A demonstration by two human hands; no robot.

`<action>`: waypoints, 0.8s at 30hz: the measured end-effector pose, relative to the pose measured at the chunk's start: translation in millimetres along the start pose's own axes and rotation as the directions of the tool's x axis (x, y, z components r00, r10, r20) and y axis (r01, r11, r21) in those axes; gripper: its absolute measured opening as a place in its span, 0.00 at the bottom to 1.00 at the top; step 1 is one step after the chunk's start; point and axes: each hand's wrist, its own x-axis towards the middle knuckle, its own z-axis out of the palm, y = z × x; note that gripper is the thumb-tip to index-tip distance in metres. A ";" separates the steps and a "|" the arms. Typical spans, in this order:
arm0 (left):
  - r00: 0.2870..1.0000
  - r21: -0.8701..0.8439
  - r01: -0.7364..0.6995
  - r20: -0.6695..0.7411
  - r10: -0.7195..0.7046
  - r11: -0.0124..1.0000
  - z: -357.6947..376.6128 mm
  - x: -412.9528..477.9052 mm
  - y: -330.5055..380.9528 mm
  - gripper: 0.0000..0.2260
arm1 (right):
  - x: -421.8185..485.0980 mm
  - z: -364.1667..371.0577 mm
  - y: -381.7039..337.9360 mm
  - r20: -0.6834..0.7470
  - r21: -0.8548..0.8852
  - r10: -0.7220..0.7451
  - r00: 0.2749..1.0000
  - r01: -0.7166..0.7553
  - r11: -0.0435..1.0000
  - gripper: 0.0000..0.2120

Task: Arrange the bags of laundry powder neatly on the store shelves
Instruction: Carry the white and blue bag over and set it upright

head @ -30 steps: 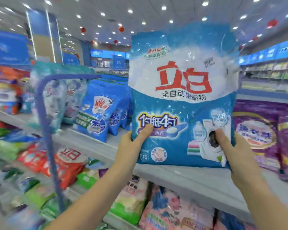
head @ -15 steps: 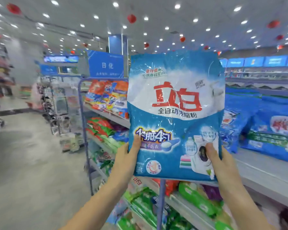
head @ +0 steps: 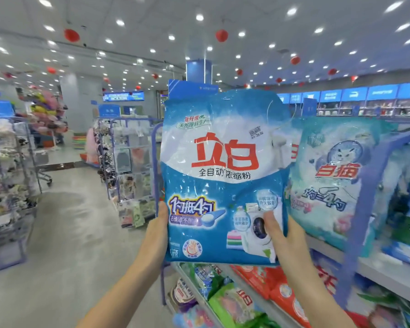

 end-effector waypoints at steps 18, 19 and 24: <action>0.846 0.033 0.021 0.531 -0.036 0.999 140.7 267.2 -26.7 0.19 | 166.8 6.6 61.4 -0.351 -0.248 0.012 0.936 -0.106 0.963 0.10; 0.824 0.051 0.009 0.565 -0.037 0.999 149.5 276.7 -31.9 0.20 | 168.8 5.9 65.2 -0.383 -0.261 0.016 0.923 -0.125 0.957 0.11; 0.687 0.046 -0.018 0.727 -0.021 0.999 189.7 315.8 -42.7 0.19 | 178.7 12.5 74.0 -0.552 -0.310 0.000 0.834 -0.205 0.928 0.13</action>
